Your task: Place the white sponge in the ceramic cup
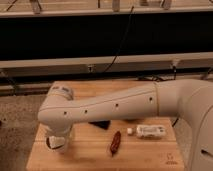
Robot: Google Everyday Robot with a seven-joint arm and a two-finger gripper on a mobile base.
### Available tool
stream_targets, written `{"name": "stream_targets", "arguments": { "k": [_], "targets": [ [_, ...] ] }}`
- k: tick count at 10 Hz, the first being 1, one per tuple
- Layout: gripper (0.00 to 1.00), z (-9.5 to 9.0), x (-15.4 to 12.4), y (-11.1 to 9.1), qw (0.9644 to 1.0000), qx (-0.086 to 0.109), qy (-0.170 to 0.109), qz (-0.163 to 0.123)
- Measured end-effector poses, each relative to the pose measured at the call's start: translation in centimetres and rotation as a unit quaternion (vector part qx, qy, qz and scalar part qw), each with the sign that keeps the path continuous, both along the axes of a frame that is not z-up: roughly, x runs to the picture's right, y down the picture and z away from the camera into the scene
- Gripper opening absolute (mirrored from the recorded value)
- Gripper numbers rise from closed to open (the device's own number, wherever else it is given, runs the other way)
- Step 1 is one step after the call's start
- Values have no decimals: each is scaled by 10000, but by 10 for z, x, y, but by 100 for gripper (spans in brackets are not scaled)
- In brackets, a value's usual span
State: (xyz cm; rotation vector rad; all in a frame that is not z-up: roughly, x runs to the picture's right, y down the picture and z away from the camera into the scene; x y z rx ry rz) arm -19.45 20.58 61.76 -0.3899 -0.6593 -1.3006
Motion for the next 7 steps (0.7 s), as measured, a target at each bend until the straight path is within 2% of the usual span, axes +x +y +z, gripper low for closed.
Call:
{"name": "stream_targets", "arguments": {
  "k": [3, 7],
  "targets": [
    [80, 1, -2, -8, 9999, -2, -118, 12],
    [80, 1, 3, -6, 10000, -29, -75, -7]
  ]
}}
